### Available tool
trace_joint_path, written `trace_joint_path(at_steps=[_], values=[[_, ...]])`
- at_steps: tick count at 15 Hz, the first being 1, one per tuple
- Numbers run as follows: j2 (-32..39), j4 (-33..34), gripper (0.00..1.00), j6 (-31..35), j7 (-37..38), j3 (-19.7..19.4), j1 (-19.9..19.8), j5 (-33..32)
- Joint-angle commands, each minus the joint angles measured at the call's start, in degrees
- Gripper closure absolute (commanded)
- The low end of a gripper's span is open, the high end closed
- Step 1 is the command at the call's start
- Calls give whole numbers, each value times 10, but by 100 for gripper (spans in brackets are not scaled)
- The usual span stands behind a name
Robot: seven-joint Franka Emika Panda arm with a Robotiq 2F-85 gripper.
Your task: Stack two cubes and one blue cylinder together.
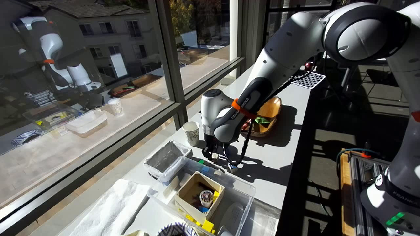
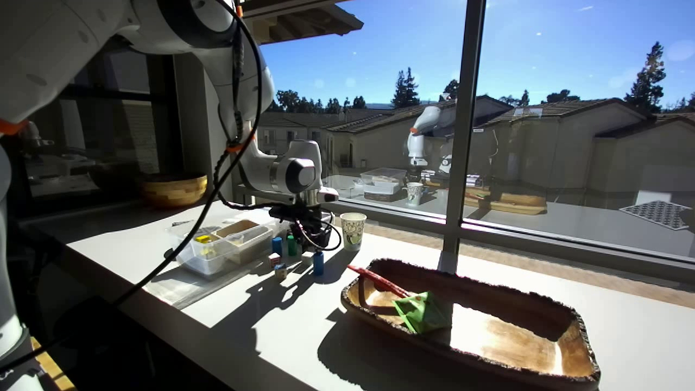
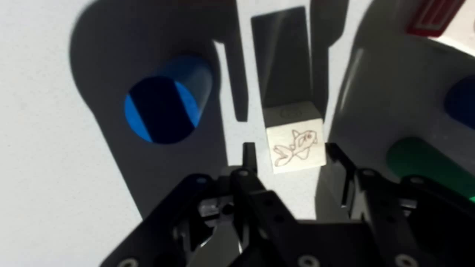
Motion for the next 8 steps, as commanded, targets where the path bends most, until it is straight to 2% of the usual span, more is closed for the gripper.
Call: trace_joint_path(at_steps=[1, 4, 8], values=[[-1, 14, 18, -16, -3, 0, -1, 8], [-17, 15, 0, -17, 2, 0, 1, 9], [-45, 11, 0, -42, 39, -18, 11, 5]])
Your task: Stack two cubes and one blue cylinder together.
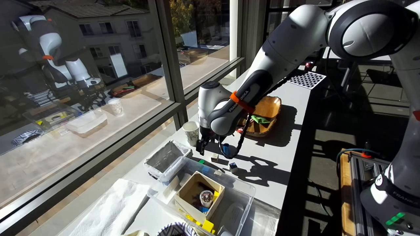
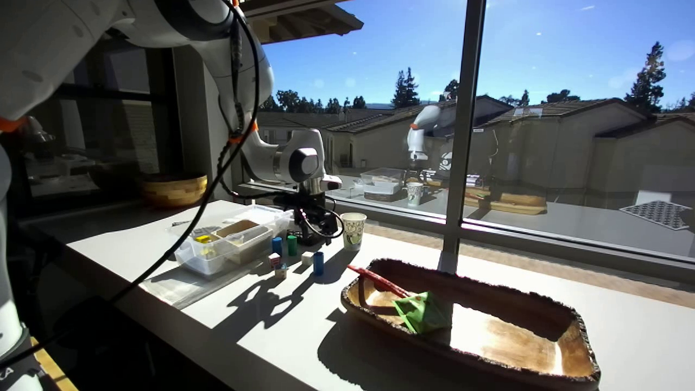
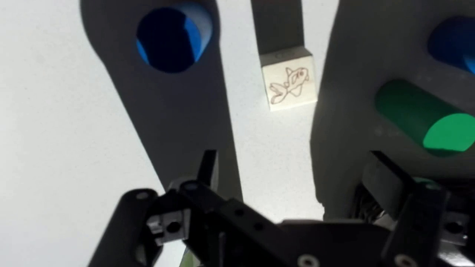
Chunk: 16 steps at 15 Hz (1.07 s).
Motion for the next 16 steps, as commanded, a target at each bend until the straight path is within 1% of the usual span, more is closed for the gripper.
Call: trace_joint_path(at_steps=[1, 3, 6, 8, 10, 16], values=[[-32, -9, 0, -44, 27, -17, 8, 4], [-45, -12, 0, -56, 36, -25, 6, 0], [-56, -18, 0, -62, 22, -30, -5, -4], [-58, -24, 0, -64, -17, -17, -28, 8], [-56, -29, 0, -69, -37, -14, -40, 8], [-57, -50, 0, -95, -82, -6, -64, 12]])
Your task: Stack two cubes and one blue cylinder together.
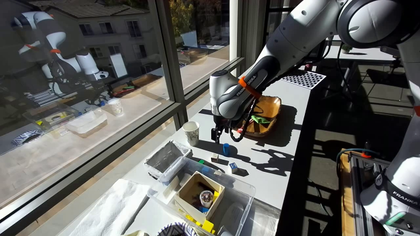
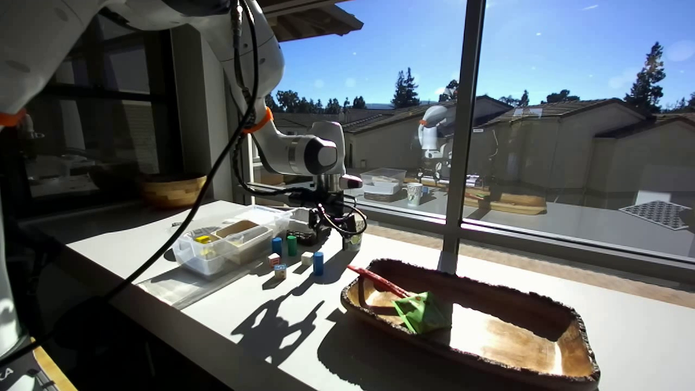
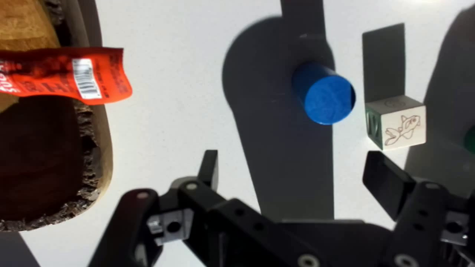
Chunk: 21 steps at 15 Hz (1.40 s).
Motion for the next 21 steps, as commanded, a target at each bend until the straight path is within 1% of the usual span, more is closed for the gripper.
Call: trace_joint_path(at_steps=[1, 10, 12, 13, 14, 15, 17, 21], values=[[-11, -21, 0, -24, -28, 15, -15, 13], [-6, -17, 0, -93, -42, 26, -18, 22], [-3, -15, 10, -95, -43, 29, -18, 26], [-1, -15, 26, -90, -43, 30, -19, 30], [1, -15, 30, -83, -44, 32, -19, 34], [2, -15, 36, -81, -45, 34, -20, 39], [4, -14, 54, -80, -47, 37, -21, 45], [1, -15, 83, -77, -44, 34, -18, 44]])
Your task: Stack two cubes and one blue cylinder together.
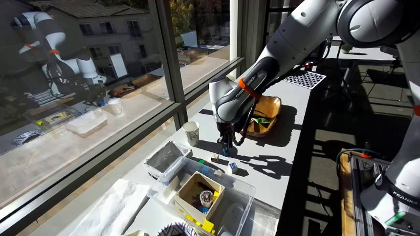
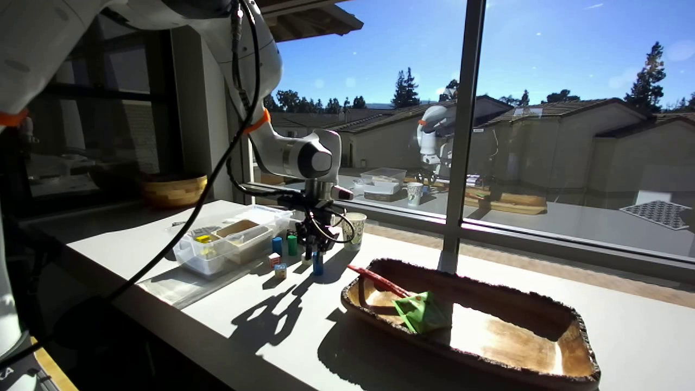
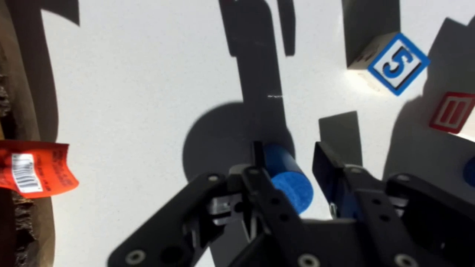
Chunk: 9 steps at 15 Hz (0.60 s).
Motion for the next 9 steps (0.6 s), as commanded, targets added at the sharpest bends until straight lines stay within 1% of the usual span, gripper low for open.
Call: trace_joint_path(at_steps=[1, 2, 3, 7, 8, 9], values=[[-4, -3, 92, 2, -9, 4, -4, 7], [-7, -3, 98, 2, -8, 3, -2, 6], [-10, -3, 100, 1, -7, 3, -1, 4], [-17, 1, 99, -5, 0, -2, 4, -4], [-19, 1, 74, -6, 1, -2, 5, -4], [-21, 0, 74, -5, 2, -3, 5, -5]])
